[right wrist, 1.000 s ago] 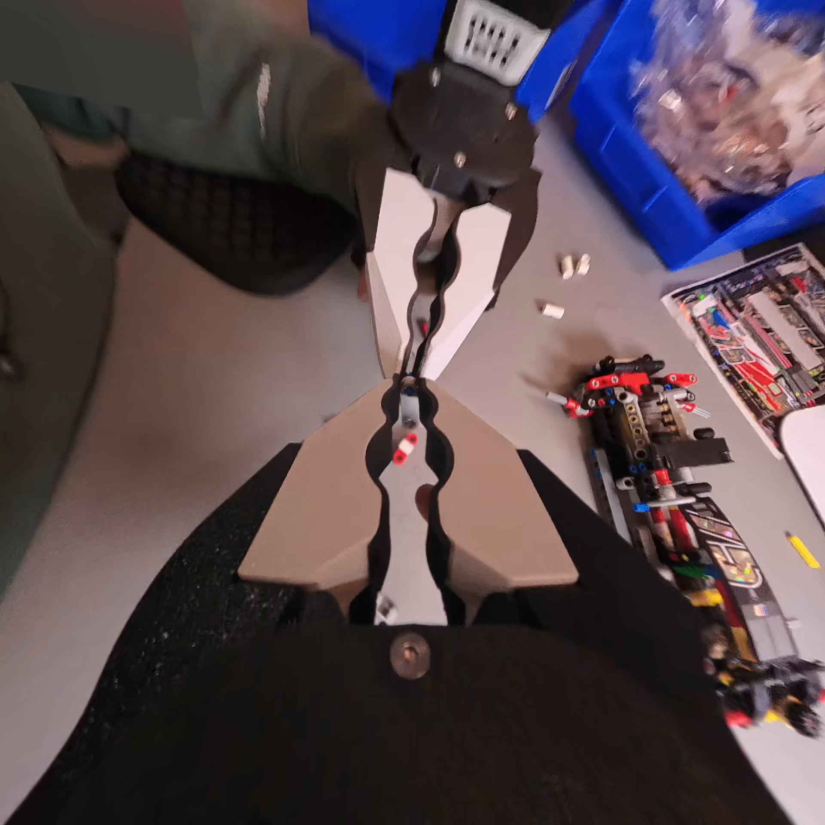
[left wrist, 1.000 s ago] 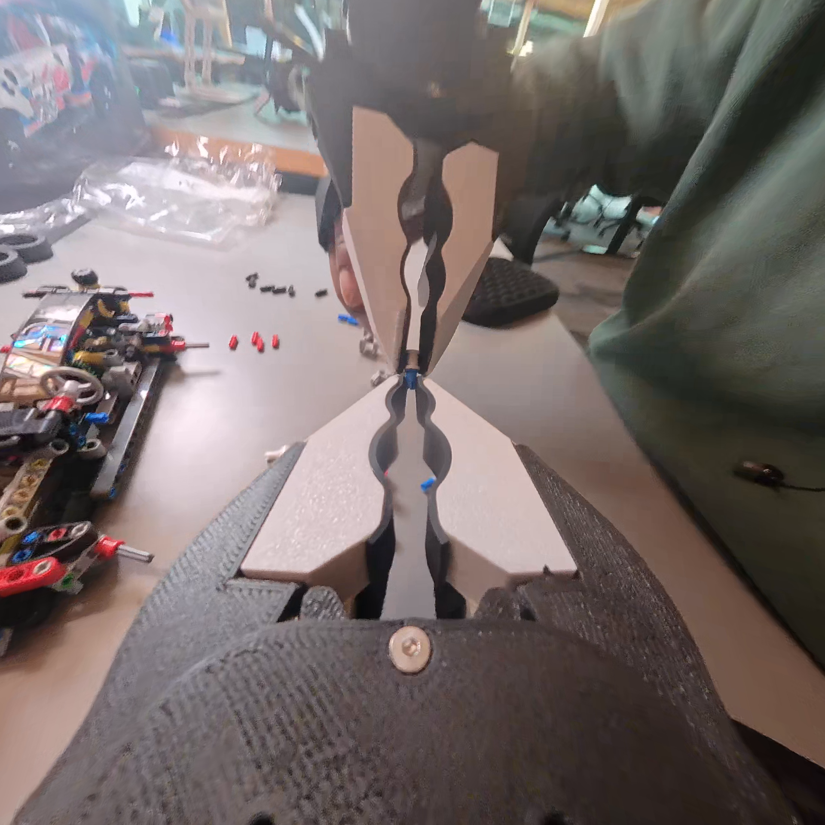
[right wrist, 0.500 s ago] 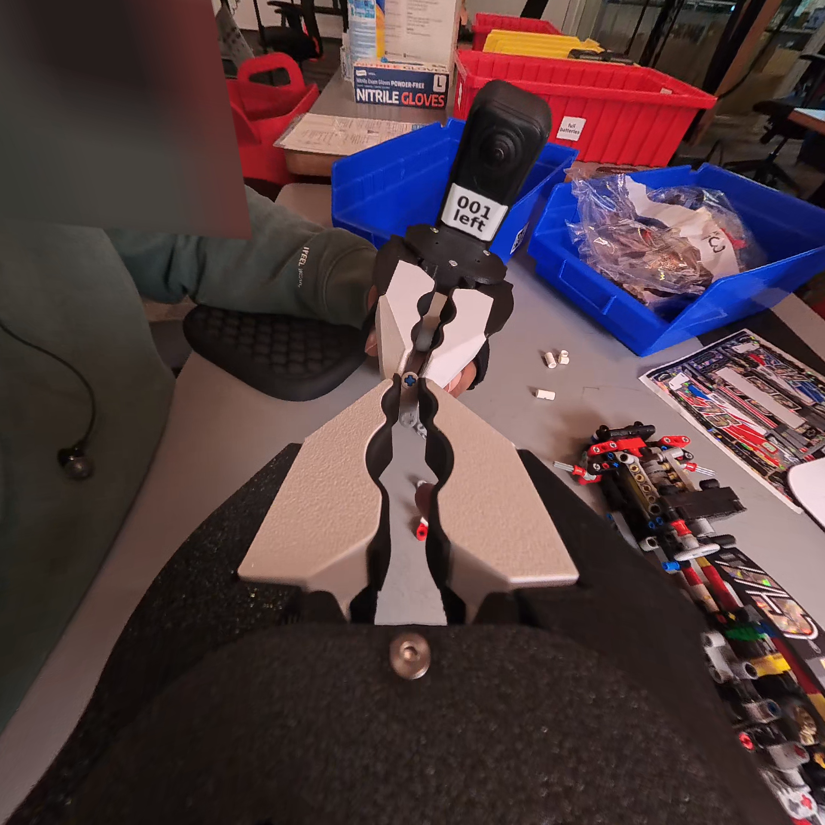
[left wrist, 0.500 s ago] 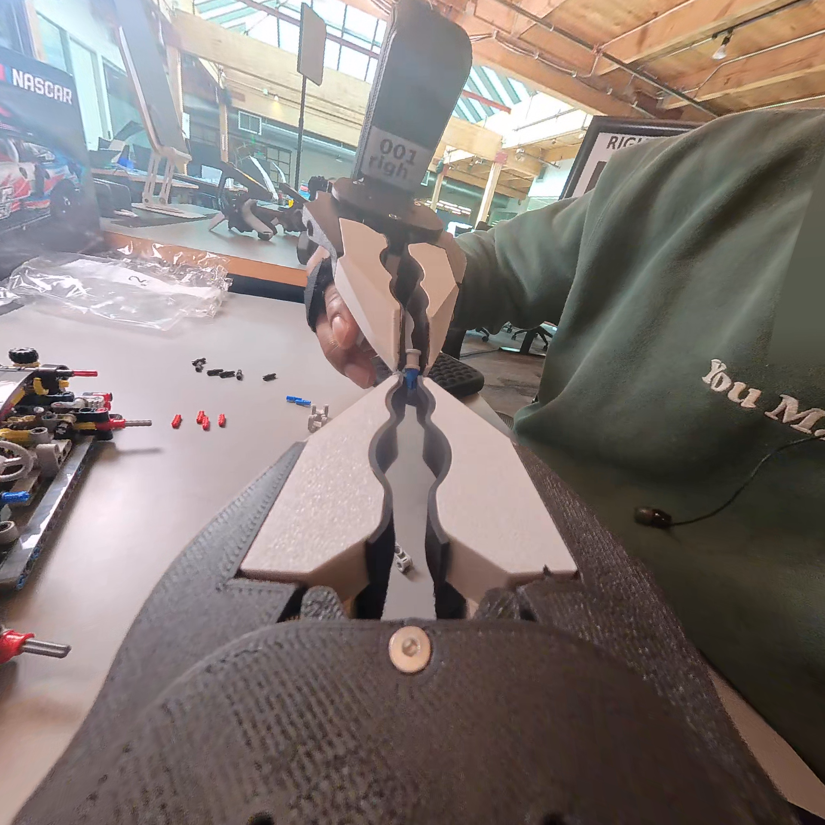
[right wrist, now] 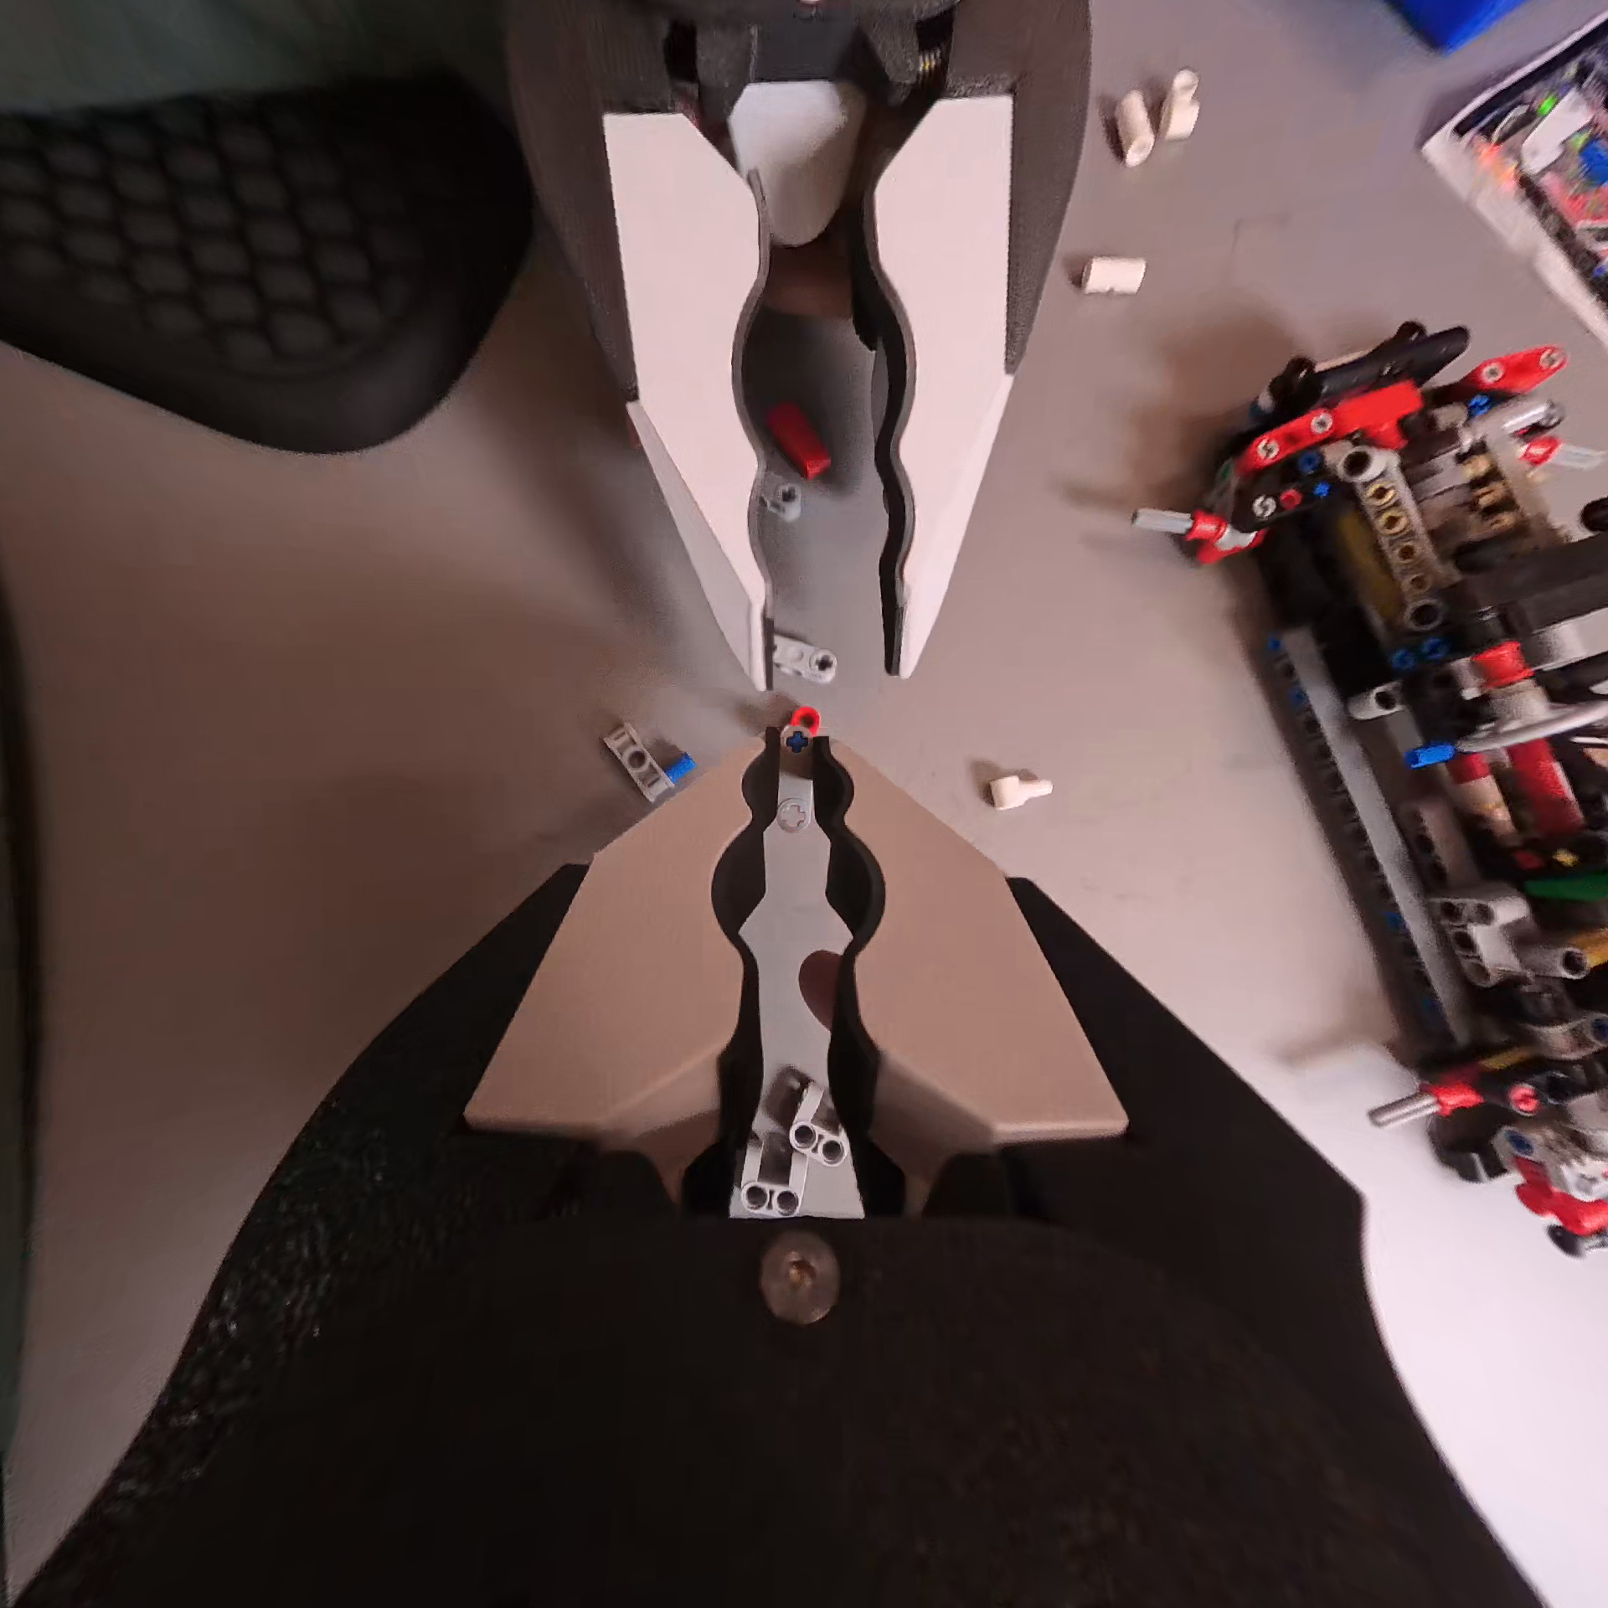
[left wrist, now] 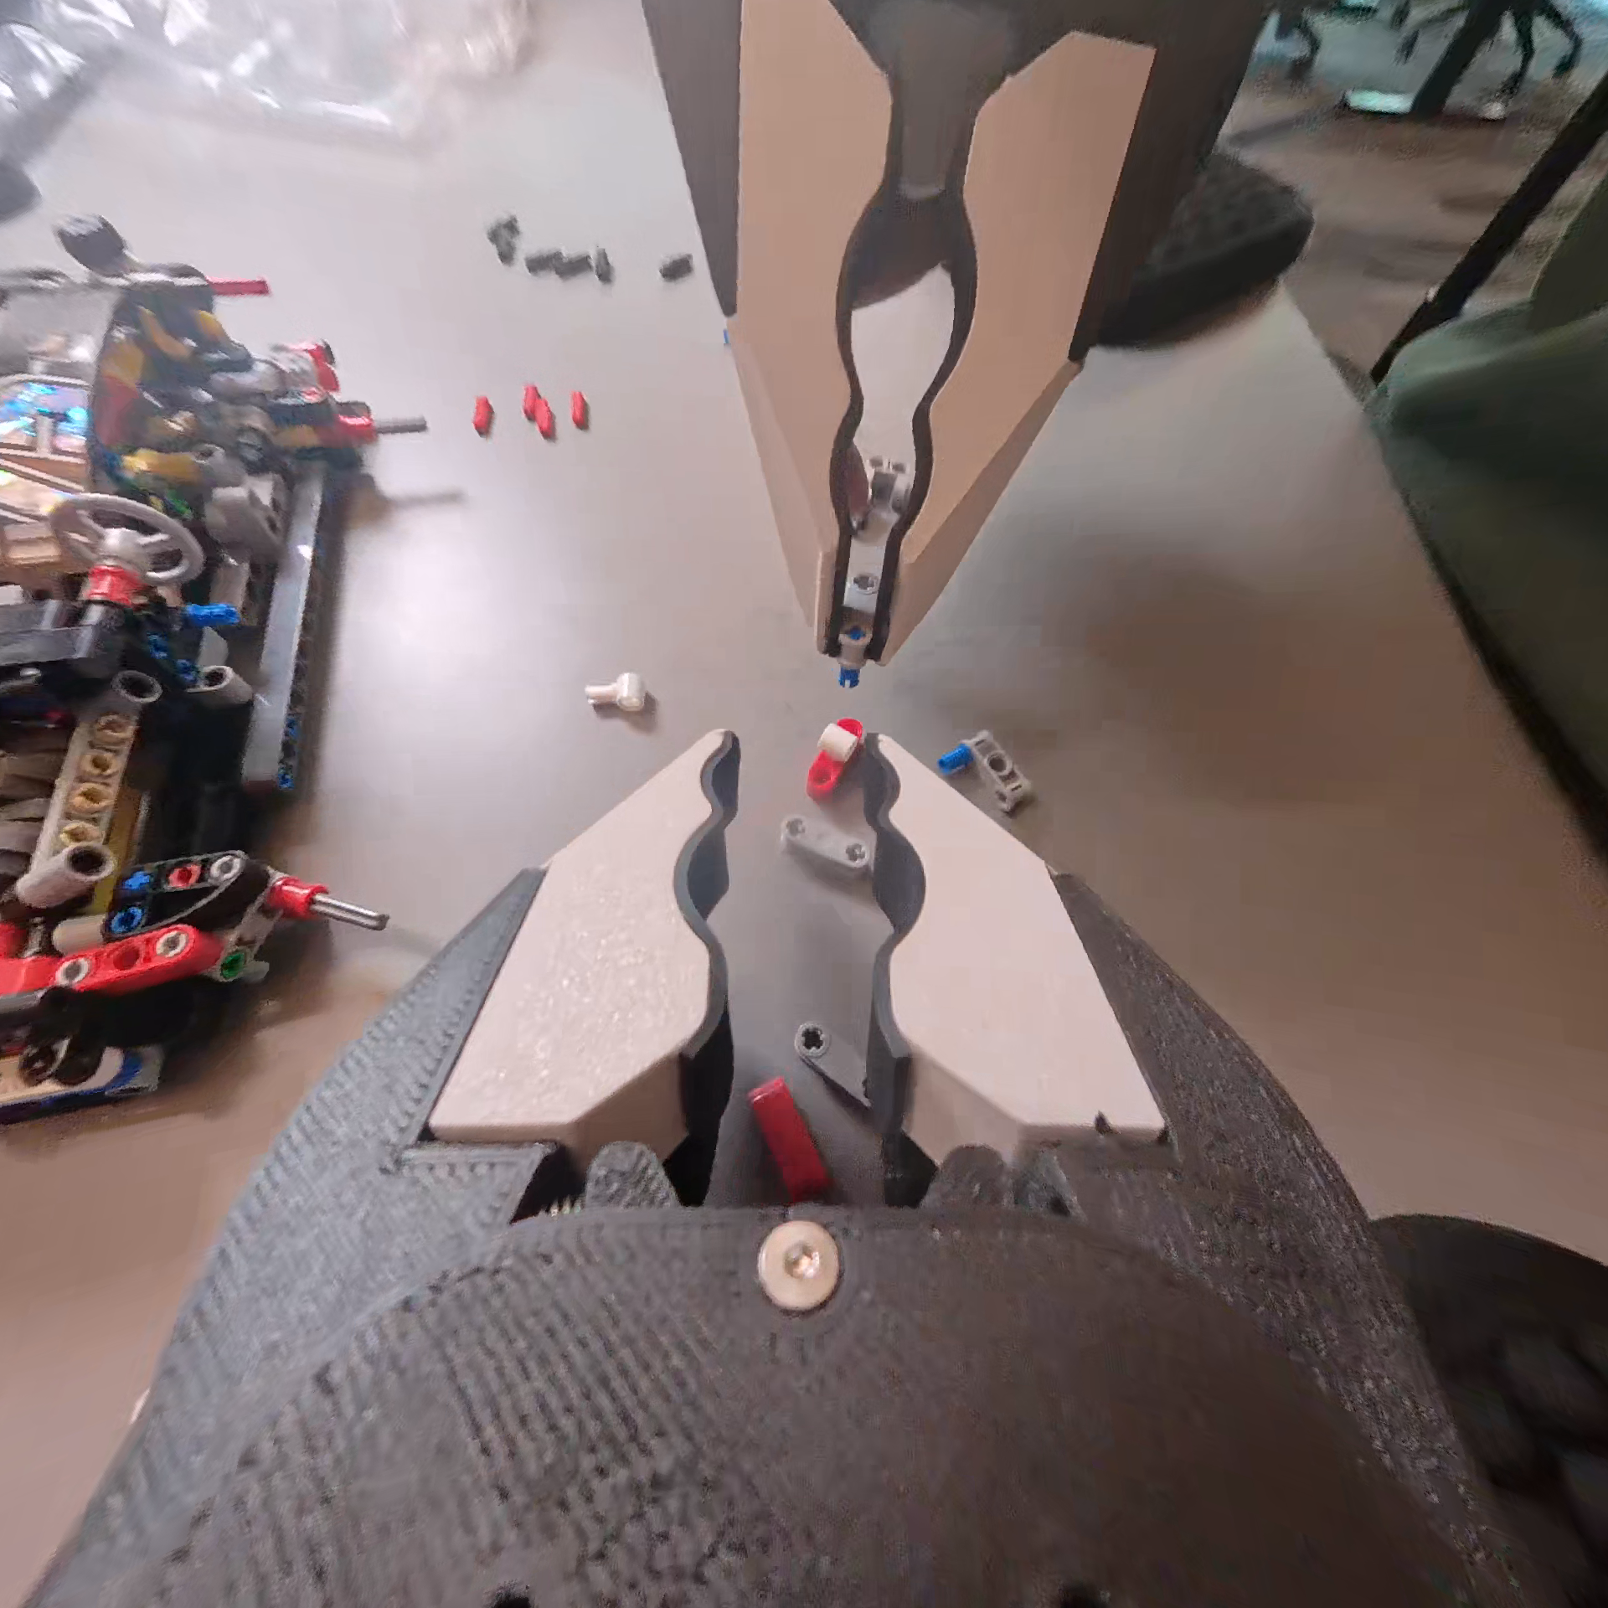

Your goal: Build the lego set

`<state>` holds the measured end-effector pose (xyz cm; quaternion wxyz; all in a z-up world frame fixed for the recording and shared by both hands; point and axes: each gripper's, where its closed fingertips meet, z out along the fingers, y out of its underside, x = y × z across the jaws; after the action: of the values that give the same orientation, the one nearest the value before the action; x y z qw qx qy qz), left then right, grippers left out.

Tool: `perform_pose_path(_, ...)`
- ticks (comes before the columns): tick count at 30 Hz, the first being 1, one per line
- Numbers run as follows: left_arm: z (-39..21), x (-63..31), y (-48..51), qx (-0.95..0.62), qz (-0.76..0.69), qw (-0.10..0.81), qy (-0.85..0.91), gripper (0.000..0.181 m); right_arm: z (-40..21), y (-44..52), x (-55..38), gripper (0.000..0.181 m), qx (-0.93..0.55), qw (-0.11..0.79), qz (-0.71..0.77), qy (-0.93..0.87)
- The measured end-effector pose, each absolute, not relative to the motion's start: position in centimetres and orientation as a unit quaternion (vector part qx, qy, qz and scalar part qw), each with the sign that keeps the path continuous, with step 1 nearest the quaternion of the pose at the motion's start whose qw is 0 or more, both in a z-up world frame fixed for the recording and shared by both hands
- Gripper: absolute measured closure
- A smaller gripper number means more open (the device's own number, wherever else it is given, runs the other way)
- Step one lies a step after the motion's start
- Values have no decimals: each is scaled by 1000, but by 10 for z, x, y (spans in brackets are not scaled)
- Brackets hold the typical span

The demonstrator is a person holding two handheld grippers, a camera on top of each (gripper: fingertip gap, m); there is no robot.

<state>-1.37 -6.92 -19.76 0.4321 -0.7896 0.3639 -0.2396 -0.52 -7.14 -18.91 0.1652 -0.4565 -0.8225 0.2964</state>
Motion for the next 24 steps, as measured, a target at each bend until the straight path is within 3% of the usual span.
perform_pose_path(14, -222, -2, -69, -805, -197, 378, 412, 172, -212, -73, -2, 176, -459, 137, 232, -847)
perform_pose_path(24, -222, -1, -70, -807, -185, 383, 410, 174, -217, -71, 0, 176, -464, 120, 188, -858)
